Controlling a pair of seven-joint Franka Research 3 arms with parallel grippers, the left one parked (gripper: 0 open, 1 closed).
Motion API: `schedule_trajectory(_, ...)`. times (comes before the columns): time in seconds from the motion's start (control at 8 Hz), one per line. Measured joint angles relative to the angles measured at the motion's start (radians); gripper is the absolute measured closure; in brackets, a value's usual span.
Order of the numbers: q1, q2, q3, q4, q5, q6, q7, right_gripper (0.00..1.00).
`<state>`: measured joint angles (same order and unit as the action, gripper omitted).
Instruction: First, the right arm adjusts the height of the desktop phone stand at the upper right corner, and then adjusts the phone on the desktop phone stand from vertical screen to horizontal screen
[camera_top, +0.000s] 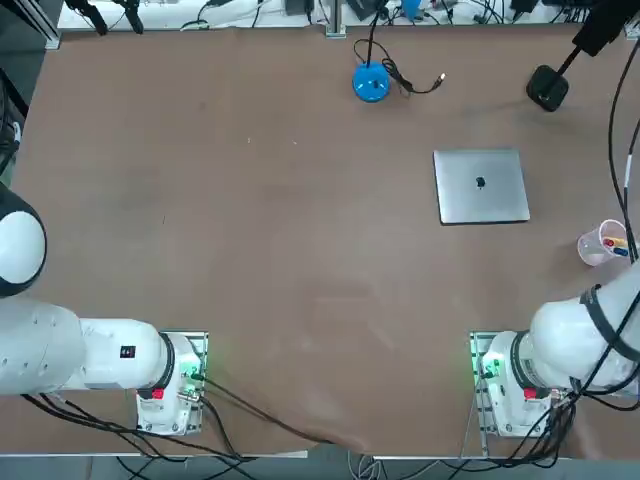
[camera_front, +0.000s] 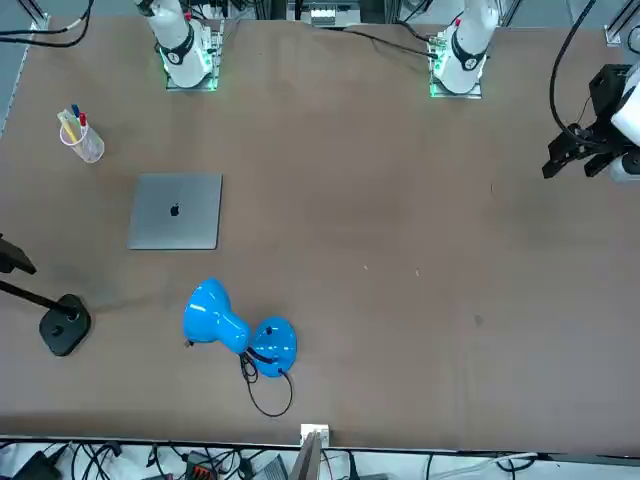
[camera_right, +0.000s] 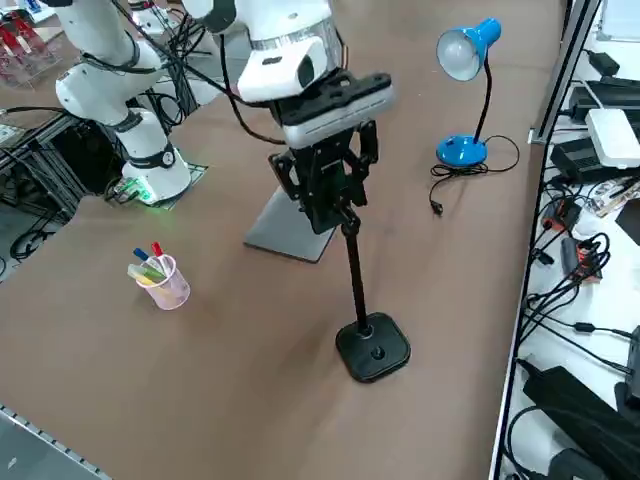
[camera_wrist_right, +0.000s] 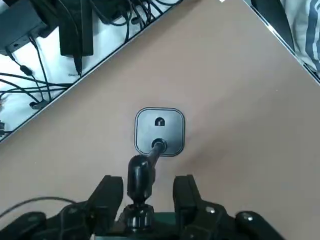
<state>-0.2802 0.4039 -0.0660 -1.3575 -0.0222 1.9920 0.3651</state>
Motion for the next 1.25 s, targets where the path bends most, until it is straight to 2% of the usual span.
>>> schedule_trajectory(0.5, 0.001, 0.009, 0.001, 0.000, 0.000, 0.000, 0.000, 0.52)
schedule_trajectory(0.62, 0.001, 0.009, 0.001, 0.002, 0.000, 0.000, 0.001, 0.70)
schedule_trajectory(1.25, 0.005, 0.023, 0.001, 0.011, -0.002, 0.000, 0.002, 0.71)
